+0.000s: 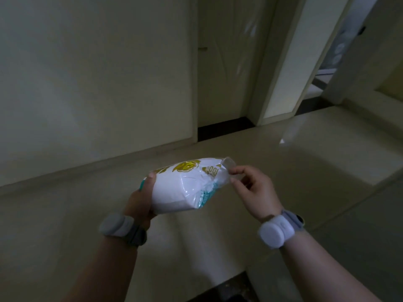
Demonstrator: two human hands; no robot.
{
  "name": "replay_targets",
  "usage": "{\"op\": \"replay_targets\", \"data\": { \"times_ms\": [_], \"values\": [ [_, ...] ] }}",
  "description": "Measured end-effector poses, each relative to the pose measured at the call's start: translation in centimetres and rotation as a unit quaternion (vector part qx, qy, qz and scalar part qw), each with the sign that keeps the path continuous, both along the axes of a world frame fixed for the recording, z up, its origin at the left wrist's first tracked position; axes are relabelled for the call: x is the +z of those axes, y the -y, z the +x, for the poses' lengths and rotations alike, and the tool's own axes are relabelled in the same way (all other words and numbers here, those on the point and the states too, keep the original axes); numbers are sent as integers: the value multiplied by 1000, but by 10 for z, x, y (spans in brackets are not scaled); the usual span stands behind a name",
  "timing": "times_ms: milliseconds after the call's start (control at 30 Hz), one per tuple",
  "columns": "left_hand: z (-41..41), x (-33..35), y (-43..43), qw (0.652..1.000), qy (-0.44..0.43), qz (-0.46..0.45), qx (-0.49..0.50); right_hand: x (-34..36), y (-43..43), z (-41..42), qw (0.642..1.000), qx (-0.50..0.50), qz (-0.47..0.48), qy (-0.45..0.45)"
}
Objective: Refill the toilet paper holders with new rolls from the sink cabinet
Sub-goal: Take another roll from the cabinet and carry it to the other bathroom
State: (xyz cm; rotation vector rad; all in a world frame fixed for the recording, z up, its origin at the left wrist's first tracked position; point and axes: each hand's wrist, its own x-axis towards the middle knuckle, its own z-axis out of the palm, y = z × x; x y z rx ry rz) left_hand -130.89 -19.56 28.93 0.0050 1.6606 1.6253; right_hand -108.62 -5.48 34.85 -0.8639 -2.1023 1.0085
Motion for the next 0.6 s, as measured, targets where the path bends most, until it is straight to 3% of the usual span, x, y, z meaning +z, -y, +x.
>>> {"op": "replay_targets", "data": {
  "times_ms": [133, 300, 467, 600],
  "values": [
    [-15, -4, -60, 998, 0, -19, -57, -9, -39, -27, 994, 27, 30, 99],
    [-41, 7, -137, 998, -13, -8, -65, -5, -110, -54, 994, -12, -33, 106],
    [-76, 20, -207, 998, 22, 42, -39, 11, -179, -68, 995, -7, -20, 97],
    [-92, 21, -252, 999, 0, 40, -30, 11, -220, -76, 994, 15, -18, 106]
  ]
}}
